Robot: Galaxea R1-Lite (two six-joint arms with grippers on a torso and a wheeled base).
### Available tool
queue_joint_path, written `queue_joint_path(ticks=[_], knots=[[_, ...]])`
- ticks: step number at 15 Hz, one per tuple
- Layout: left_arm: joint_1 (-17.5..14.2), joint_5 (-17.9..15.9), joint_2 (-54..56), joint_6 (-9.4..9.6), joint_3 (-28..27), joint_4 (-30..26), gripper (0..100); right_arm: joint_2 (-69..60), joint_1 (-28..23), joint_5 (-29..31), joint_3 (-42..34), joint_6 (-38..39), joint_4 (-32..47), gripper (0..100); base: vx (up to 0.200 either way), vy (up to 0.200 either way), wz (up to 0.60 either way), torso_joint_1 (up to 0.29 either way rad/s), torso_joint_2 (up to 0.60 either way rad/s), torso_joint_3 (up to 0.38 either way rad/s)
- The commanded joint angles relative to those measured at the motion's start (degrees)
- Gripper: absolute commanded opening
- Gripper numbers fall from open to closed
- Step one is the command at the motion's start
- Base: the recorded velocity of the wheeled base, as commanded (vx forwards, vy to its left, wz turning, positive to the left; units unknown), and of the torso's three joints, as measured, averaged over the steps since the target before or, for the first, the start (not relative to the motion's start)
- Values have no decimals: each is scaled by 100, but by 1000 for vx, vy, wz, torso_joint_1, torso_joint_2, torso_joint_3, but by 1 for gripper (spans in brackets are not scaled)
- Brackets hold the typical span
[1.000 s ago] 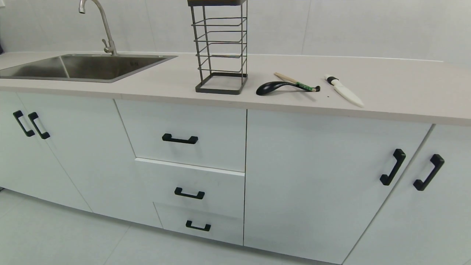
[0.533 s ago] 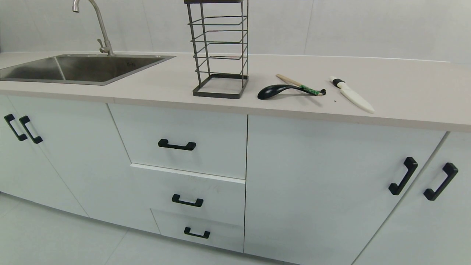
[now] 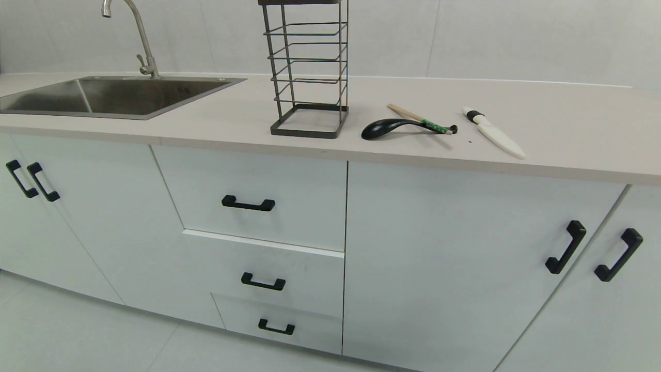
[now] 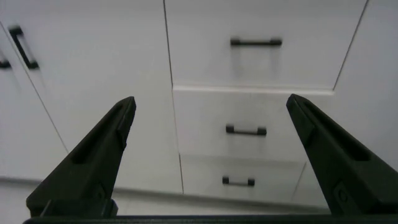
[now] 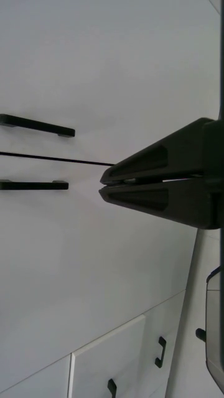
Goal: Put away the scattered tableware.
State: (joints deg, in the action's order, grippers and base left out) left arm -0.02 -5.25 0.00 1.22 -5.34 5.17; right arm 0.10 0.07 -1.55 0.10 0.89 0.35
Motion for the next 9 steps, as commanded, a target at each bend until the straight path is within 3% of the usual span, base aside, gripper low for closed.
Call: queue_joint_path(ticks=[1,3,5,7,8,9], knots=[[-6,-72,-44,1,-512,-262,100,8,1,-3,-1,-1,0,0,0,0,0,0,0,0],[-33,-345,-255,19,-486,-297,100,8,1,-3,-1,-1,0,0,0,0,0,0,0,0],[-182,-925,-527,80,-450,-324,100,8,1,-3,-1,-1,0,0,0,0,0,0,0,0],[-191,-1347,-800,353,-547,-315,100,8,1,-3,-1,-1,0,0,0,0,0,0,0,0],[-182,-1698,-1037,889,-626,-315,100,8,1,-3,-1,-1,0,0,0,0,0,0,0,0],[-182,-1883,-1213,1214,-661,-306,100,8,1,-3,-1,-1,0,0,0,0,0,0,0,0]])
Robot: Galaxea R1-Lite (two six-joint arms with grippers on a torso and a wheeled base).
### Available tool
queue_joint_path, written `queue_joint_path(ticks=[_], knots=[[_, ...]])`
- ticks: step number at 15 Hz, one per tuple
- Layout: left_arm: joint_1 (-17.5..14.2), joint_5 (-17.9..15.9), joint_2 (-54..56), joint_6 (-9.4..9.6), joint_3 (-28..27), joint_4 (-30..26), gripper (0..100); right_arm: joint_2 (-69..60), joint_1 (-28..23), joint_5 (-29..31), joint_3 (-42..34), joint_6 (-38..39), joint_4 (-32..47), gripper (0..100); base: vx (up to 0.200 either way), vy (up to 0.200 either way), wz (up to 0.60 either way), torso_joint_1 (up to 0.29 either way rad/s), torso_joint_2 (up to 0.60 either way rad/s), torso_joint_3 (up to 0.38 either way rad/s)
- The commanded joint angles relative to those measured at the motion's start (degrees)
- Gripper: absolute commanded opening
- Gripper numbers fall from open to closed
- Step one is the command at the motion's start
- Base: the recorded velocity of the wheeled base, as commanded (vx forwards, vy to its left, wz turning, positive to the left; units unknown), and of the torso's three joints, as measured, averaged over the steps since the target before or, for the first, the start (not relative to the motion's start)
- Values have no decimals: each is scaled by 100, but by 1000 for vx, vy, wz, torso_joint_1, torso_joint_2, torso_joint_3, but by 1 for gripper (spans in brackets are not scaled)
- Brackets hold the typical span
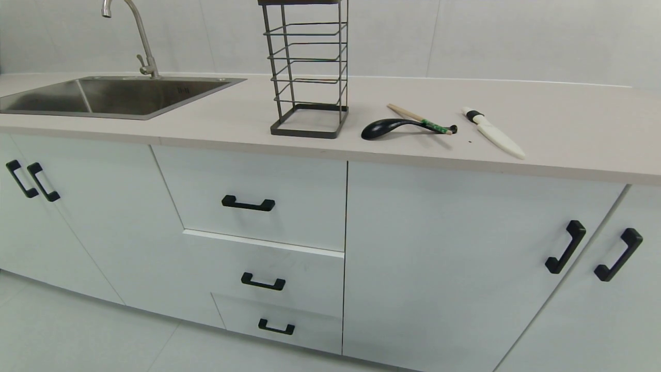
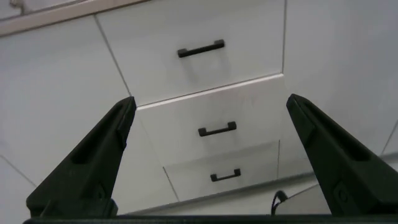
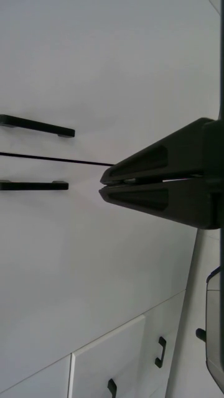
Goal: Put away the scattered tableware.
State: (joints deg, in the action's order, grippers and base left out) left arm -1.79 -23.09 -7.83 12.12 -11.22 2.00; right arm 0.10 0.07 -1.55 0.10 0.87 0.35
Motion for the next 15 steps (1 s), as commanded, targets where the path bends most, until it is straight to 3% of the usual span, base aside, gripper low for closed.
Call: queue_joint_path(ticks=[1,3,5,6,8,11,12,14,15], knots=[[56,-495,-659,581,-74,55,100,8,1,-3,-1,1,0,0,0,0,0,0,0,0],[21,-820,-949,977,-74,64,100,8,1,-3,-1,1,0,0,0,0,0,0,0,0],[56,-829,-1353,1056,-74,55,100,8,1,-3,-1,1,0,0,0,0,0,0,0,0],[206,-846,-1819,1196,-74,64,100,8,1,-3,-1,1,0,0,0,0,0,0,0,0],[1076,-899,-2584,1390,-74,143,100,8,1,-3,-1,1,0,0,0,0,0,0,0,0],[2728,-838,-3867,1355,-39,644,100,8,1,-3,-1,1,0,0,0,0,0,0,0,0],[2895,-846,-4403,1372,-144,890,100,8,1,-3,-1,1,0,0,0,0,0,0,0,0],[2860,-732,-5264,1407,-241,1496,100,8,1,-3,-1,1,0,0,0,0,0,0,0,0],[2869,-556,-5502,1513,-170,1584,100,8,1,-3,-1,1,0,0,0,0,0,0,0,0]])
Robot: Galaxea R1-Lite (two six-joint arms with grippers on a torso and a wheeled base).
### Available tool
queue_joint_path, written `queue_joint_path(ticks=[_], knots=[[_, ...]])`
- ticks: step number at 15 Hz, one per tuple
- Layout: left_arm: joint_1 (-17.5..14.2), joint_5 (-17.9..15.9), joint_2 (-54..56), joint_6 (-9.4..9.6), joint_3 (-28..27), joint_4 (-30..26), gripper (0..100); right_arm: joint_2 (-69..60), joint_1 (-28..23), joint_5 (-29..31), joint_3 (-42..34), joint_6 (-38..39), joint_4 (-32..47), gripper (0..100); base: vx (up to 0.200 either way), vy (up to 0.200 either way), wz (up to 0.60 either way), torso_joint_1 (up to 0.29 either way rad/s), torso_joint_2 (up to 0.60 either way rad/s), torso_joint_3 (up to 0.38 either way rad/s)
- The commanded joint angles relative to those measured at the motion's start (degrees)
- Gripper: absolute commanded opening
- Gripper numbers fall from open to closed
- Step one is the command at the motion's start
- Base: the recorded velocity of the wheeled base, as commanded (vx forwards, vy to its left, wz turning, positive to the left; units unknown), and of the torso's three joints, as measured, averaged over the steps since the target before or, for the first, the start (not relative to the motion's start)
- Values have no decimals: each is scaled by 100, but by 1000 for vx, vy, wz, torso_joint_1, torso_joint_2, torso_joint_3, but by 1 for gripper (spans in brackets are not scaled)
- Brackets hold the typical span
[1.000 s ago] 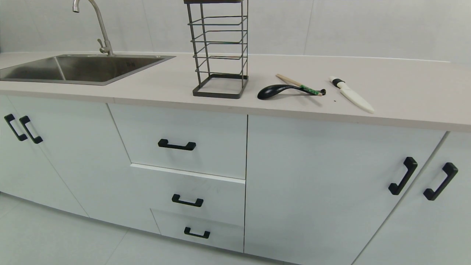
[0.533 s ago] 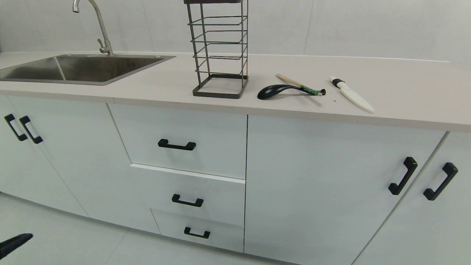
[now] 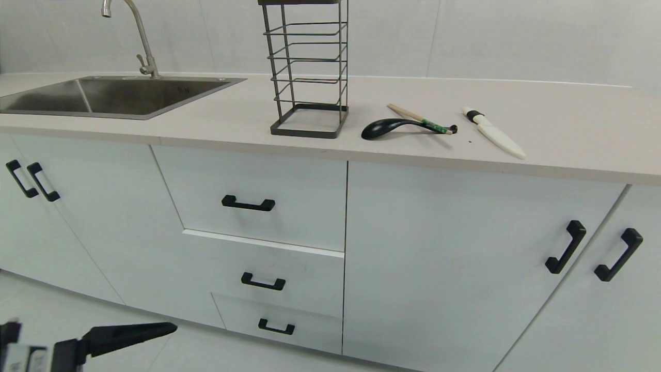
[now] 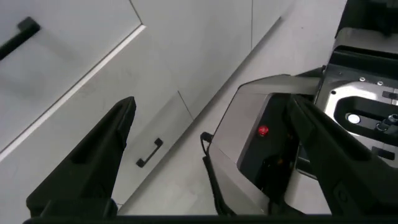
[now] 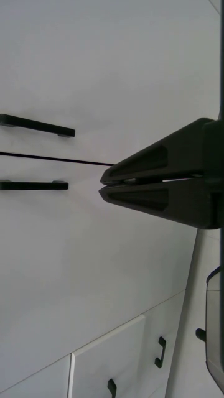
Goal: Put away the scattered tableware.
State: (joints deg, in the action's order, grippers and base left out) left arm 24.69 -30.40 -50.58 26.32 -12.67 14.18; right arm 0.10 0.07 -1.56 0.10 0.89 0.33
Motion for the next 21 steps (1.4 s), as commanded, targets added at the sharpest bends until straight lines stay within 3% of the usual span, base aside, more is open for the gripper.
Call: queue_joint_path(ticks=[1,2,3,5,7,9,11,12,15,17,18,19,21], knots=[[221,333,-1376,312,71,366,100,8,1,-2,-1,-1,2,0,0,0,0,0,0,0],[212,465,-1490,532,133,349,100,8,1,-2,-1,-1,2,0,0,0,0,0,0,0],[186,843,-1631,822,186,340,100,8,1,-2,-1,-1,2,0,0,0,0,0,0,0],[186,1397,-1727,1086,177,349,100,8,1,-2,-1,-1,2,0,0,0,0,0,0,0],[177,1783,-1798,1473,229,340,100,8,1,-2,-1,-1,2,0,0,0,0,0,0,0],[168,2082,-1929,1719,212,349,100,8,1,-2,-1,-1,2,0,0,0,0,0,0,0],[177,2144,-2246,2158,177,349,100,8,1,-2,-1,-1,2,0,0,0,0,0,0,0],[168,2153,-2281,2246,186,349,100,8,1,-2,-1,-1,2,0,0,0,0,0,0,0],[133,2205,-2386,2290,291,340,100,8,1,-2,-1,-1,2,0,0,0,0,0,0,0],[142,2205,-2729,2308,-8,349,100,8,1,-2,-1,-1,2,0,0,0,0,0,0,0],[159,2197,-3046,2413,-184,349,100,8,1,-2,-1,-1,2,0,0,0,0,0,0,0],[168,2197,-3186,2589,-192,349,100,8,1,-2,-1,-1,2,0,0,0,0,0,0,0],[124,2197,-3547,3204,-166,340,100,8,1,-2,-1,-1,2,0,0,0,0,0,0,0]])
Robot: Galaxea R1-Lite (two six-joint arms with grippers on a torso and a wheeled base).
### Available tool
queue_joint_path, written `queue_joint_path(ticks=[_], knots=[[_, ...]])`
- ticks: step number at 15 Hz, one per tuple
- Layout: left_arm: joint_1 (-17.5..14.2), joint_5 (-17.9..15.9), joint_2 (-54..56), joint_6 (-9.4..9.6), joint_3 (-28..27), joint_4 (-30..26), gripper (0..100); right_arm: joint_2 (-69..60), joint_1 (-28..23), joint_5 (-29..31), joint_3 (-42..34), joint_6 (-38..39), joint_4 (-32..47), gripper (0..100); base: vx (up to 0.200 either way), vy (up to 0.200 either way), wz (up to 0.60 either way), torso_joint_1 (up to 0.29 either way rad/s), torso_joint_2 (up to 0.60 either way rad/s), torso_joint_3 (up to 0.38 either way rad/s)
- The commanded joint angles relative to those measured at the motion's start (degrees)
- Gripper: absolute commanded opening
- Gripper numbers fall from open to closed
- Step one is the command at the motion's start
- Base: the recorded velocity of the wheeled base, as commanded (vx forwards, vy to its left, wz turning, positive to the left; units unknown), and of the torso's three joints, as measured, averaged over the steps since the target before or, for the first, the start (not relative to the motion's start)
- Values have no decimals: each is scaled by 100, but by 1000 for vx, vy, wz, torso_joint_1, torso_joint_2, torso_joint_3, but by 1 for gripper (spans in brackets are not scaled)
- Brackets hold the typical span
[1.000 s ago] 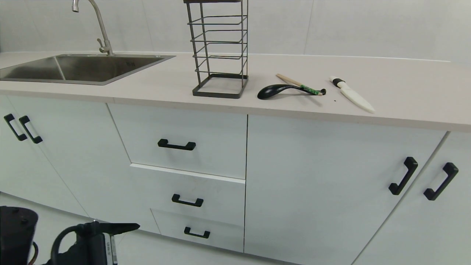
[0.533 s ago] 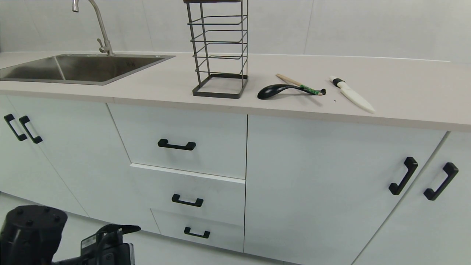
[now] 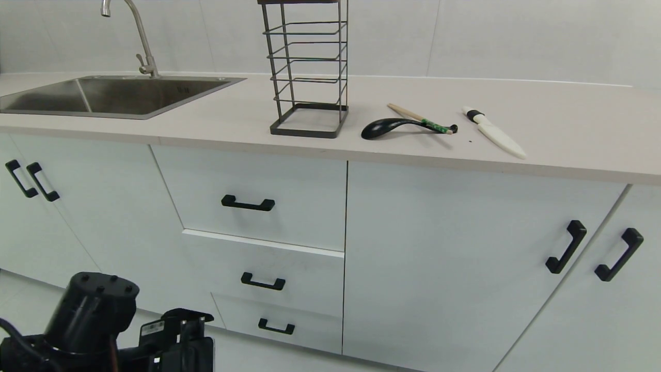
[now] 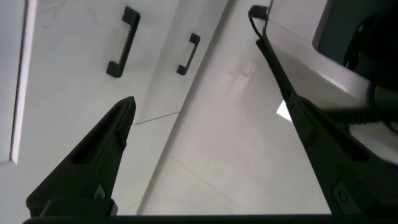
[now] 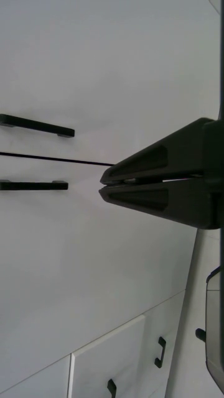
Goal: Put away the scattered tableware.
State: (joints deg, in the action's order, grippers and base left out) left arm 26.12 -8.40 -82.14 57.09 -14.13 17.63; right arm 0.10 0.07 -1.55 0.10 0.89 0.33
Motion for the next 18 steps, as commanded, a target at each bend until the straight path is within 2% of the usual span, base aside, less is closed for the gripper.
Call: queue_joint_path(ticks=[1,2,4,7,10,11,12,13,18], knots=[[-20,-4,-584,329,-81,30,100,8,1,-3,-1,-1,2,0,0,0,0,0,0,0],[-20,-4,-733,417,-169,39,100,8,1,-3,-1,-1,2,0,0,0,0,0,0,0],[-37,-4,-962,426,-301,48,100,8,1,-3,-1,-1,2,0,0,0,0,0,0,0],[-336,-30,-1261,470,-538,48,100,8,1,-3,-1,-1,2,0,0,0,0,0,0,0],[-661,-65,-1867,1068,-960,39,100,8,1,-3,-1,-1,2,0,0,0,0,0,0,0],[-705,-65,-2104,1314,-1118,48,100,8,1,-3,-1,-1,2,0,0,0,0,0,0,0],[-714,-74,-2201,1410,-1189,48,100,8,1,-3,-1,-1,2,0,0,0,0,0,0,0],[-714,-180,-2526,1630,-1356,57,100,8,1,-3,-1,-1,2,0,0,0,0,0,0,0],[-705,-188,-3098,1639,-1637,514,100,8,1,-3,-1,-1,2,0,0,0,0,0,0,0]])
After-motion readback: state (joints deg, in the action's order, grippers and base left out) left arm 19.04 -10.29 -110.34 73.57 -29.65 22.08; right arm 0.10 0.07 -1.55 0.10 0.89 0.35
